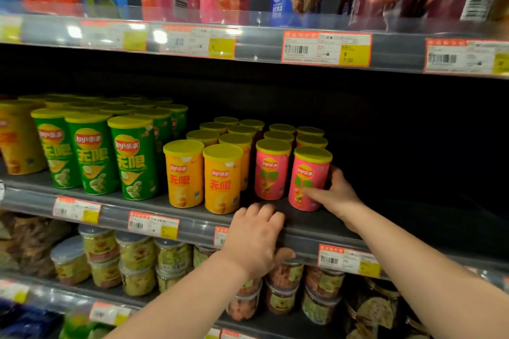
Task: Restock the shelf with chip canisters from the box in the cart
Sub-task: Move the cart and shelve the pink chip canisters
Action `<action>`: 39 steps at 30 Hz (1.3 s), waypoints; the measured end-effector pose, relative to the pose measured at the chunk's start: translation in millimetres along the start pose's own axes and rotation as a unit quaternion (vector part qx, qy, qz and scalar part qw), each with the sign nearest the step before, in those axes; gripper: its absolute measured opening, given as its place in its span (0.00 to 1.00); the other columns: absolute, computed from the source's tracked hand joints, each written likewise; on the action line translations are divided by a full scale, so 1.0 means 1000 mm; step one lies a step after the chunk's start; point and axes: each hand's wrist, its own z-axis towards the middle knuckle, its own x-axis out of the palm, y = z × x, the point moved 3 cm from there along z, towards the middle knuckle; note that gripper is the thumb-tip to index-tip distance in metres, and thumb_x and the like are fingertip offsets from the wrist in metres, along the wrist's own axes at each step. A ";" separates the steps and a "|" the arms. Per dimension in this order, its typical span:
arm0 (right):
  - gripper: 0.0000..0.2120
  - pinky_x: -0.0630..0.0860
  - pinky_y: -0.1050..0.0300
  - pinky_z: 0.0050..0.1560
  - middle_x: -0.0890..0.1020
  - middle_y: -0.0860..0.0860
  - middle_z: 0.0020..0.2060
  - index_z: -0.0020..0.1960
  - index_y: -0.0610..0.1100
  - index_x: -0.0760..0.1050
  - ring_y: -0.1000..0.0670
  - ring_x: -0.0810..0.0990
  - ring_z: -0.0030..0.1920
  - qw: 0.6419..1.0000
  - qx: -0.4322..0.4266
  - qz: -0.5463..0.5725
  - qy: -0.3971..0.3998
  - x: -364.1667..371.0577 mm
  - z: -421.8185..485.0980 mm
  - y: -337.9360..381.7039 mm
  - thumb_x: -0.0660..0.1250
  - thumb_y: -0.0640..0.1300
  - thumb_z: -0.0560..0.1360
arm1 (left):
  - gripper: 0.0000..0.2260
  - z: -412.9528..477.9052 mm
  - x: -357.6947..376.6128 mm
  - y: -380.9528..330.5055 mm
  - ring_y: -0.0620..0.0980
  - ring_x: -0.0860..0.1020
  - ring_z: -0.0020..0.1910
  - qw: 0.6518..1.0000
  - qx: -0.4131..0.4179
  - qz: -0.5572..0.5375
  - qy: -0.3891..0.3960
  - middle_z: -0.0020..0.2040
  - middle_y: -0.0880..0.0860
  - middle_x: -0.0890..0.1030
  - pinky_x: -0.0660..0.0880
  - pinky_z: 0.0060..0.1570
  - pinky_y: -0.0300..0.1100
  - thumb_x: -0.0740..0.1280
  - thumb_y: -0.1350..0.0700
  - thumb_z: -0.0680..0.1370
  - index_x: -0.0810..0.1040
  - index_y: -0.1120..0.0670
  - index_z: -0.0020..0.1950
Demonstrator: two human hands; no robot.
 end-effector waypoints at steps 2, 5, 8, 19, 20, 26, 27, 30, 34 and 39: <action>0.40 0.68 0.55 0.59 0.71 0.44 0.68 0.72 0.42 0.58 0.44 0.72 0.65 1.000 0.005 -0.031 0.001 0.001 0.001 -0.006 0.77 0.44 0.68 | 0.29 0.000 0.000 0.000 0.55 0.65 0.65 1.000 0.000 0.001 -0.002 0.67 0.51 0.67 0.62 0.63 0.49 0.60 0.35 0.75 0.64 0.50 0.69; 0.40 0.69 0.53 0.61 0.72 0.44 0.67 0.72 0.42 0.60 0.44 0.73 0.65 0.999 0.002 -0.035 0.003 0.000 0.005 -0.011 0.77 0.44 0.67 | 0.28 0.000 0.001 0.000 0.55 0.66 0.64 1.000 -0.003 0.003 -0.005 0.67 0.51 0.68 0.62 0.62 0.48 0.60 0.35 0.75 0.65 0.50 0.69; 0.36 0.69 0.55 0.59 0.74 0.44 0.66 0.71 0.43 0.63 0.46 0.74 0.63 1.000 -0.001 -0.017 0.017 -0.001 0.009 -0.014 0.76 0.42 0.68 | 0.29 0.001 0.001 0.000 0.54 0.65 0.66 1.000 -0.007 -0.004 -0.003 0.68 0.51 0.67 0.61 0.63 0.47 0.61 0.35 0.74 0.64 0.49 0.70; 0.34 0.72 0.50 0.62 0.75 0.44 0.65 0.69 0.43 0.65 0.44 0.75 0.62 1.000 -0.012 -0.019 0.016 0.002 0.013 -0.018 0.76 0.44 0.68 | 0.29 0.000 -0.003 -0.004 0.53 0.64 0.66 1.000 -0.020 0.011 0.005 0.69 0.50 0.65 0.60 0.64 0.46 0.61 0.35 0.75 0.63 0.49 0.70; 0.34 0.71 0.50 0.62 0.75 0.44 0.64 0.69 0.43 0.65 0.44 0.75 0.63 1.000 -0.009 -0.021 0.018 0.002 0.012 -0.018 0.76 0.44 0.68 | 0.29 0.000 -0.003 -0.004 0.53 0.64 0.66 1.000 -0.023 0.013 0.006 0.69 0.49 0.66 0.60 0.64 0.46 0.61 0.35 0.74 0.63 0.48 0.71; 0.34 0.71 0.54 0.59 0.75 0.45 0.64 0.70 0.43 0.63 0.44 0.75 0.62 0.999 0.002 -0.040 0.024 -0.005 0.006 -0.015 0.75 0.45 0.69 | 0.30 0.000 -0.002 -0.006 0.52 0.63 0.68 0.999 -0.036 0.013 0.018 0.70 0.49 0.65 0.59 0.66 0.46 0.62 0.35 0.74 0.63 0.48 0.71; 0.33 0.70 0.57 0.56 0.75 0.45 0.64 0.70 0.42 0.63 0.45 0.75 0.62 0.998 -0.001 -0.057 0.024 -0.007 0.002 -0.013 0.74 0.44 0.70 | 0.30 0.001 -0.002 -0.006 0.52 0.63 0.68 0.999 -0.039 0.010 0.021 0.70 0.49 0.66 0.59 0.66 0.46 0.62 0.36 0.74 0.63 0.48 0.71; 0.31 0.69 0.59 0.53 0.74 0.45 0.62 0.70 0.43 0.64 0.46 0.75 0.60 0.991 -0.031 -0.126 0.022 -0.013 -0.013 -0.007 0.72 0.46 0.72 | 0.27 -0.002 -0.005 -0.009 0.52 0.64 0.68 0.999 -0.043 0.001 0.004 0.69 0.49 0.66 0.60 0.66 0.45 0.62 0.38 0.76 0.64 0.48 0.71; 0.22 0.72 0.54 0.57 0.73 0.49 0.60 0.65 0.48 0.69 0.47 0.75 0.59 0.951 -0.174 -0.253 0.033 -0.012 -0.047 0.006 0.69 0.49 0.73 | 0.22 -0.015 -0.011 -0.009 0.58 0.73 0.61 0.997 -0.042 -0.040 -0.057 0.62 0.55 0.75 0.70 0.59 0.49 0.66 0.45 0.74 0.74 0.55 0.64; 0.15 0.68 0.52 0.57 0.75 0.51 0.56 0.61 0.48 0.73 0.47 0.72 0.58 0.875 -0.336 -0.335 0.093 0.010 -0.086 0.015 0.64 0.49 0.76 | 0.16 -0.042 -0.007 -0.005 0.60 0.78 0.47 0.982 -0.041 -0.078 -0.164 0.49 0.59 0.79 0.77 0.44 0.49 0.62 0.48 0.71 0.79 0.59 0.48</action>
